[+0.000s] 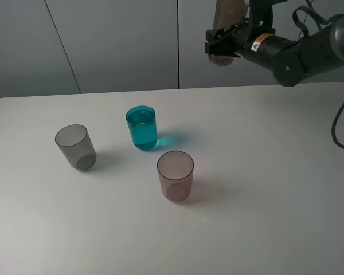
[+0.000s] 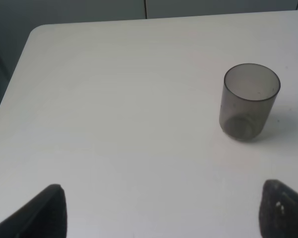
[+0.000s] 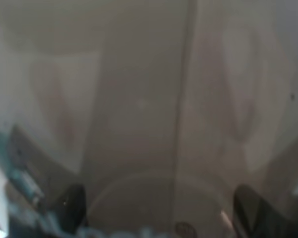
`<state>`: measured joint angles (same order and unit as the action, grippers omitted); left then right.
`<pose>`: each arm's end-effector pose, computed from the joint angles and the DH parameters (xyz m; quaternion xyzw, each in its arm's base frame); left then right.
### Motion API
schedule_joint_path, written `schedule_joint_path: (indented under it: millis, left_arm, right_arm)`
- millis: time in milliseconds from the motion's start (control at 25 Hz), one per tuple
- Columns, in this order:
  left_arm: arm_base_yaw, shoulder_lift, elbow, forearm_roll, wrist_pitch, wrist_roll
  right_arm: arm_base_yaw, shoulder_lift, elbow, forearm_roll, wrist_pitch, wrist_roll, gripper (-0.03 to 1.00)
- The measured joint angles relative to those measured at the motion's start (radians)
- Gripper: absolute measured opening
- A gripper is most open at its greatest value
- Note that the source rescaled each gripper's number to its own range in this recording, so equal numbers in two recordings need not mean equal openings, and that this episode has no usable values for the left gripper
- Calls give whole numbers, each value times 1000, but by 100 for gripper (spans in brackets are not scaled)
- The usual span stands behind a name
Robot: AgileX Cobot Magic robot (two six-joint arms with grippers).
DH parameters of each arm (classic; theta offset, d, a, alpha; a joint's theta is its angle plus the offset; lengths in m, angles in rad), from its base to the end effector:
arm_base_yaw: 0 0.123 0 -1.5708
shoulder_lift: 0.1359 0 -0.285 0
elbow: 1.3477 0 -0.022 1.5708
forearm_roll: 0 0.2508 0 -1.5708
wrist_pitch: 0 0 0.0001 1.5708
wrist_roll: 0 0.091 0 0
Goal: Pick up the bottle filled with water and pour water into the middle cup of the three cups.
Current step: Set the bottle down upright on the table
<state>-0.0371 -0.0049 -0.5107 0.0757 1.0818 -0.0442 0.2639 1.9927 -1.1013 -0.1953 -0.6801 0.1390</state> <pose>-0.0076 0.0064 0.2787 -0.0052 0.8540 0.0167 0.5199 0.4124 0.1229 0.1873 -0.1438 0.7385 0.1277 0.6463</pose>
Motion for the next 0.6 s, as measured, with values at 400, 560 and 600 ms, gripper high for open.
schedule_joint_path:
  millis: [400,560,600]
  left_arm:
    - [0,0,0,0,0,0]
    - [0,0,0,0,0,0]
    - [0,0,0,0,0,0]
  right_arm:
    - [-3,-233,328,189,-2,-148,0]
    - [-3,-246,413,240,-25,-188,0]
    - [-3,-246,428,251,-27,-210,0]
